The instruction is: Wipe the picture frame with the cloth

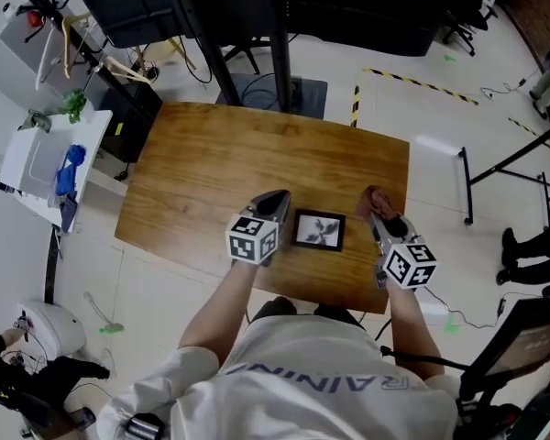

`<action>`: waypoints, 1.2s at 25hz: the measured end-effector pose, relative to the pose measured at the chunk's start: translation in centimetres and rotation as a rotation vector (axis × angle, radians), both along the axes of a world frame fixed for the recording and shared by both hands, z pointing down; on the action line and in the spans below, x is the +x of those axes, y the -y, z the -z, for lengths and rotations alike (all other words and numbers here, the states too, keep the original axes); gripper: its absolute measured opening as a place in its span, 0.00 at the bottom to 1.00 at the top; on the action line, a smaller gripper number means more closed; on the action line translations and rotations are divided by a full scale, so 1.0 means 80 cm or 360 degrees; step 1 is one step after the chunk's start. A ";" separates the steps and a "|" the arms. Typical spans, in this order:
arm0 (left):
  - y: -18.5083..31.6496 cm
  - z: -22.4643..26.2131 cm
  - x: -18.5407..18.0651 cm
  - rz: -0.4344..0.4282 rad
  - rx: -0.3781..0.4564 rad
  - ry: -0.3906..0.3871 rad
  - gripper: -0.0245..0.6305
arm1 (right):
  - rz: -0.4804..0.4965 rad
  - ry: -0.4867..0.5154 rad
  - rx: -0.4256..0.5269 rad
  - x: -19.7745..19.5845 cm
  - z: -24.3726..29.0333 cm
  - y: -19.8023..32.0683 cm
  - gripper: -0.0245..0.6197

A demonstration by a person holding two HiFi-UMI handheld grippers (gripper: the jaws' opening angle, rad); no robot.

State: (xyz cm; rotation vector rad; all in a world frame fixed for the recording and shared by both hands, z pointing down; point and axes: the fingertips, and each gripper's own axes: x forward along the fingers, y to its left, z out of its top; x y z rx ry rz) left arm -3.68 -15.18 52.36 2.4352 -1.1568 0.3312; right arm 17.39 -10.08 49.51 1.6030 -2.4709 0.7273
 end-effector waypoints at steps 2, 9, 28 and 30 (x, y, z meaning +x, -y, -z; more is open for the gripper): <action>0.002 0.041 -0.003 0.0011 0.0118 -0.0012 0.05 | -0.0019 -0.0046 0.0119 0.010 0.039 0.007 0.23; 0.010 0.148 -0.010 0.0066 0.0403 -0.0090 0.05 | -0.0058 -0.0095 0.0337 0.032 0.121 0.018 0.22; 0.011 0.155 -0.014 0.0056 0.0416 -0.0146 0.05 | -0.0012 -0.0158 0.0312 0.008 0.124 0.024 0.22; 0.012 0.153 -0.011 0.0051 0.0405 -0.0155 0.05 | -0.0017 -0.0159 0.0309 0.008 0.122 0.021 0.22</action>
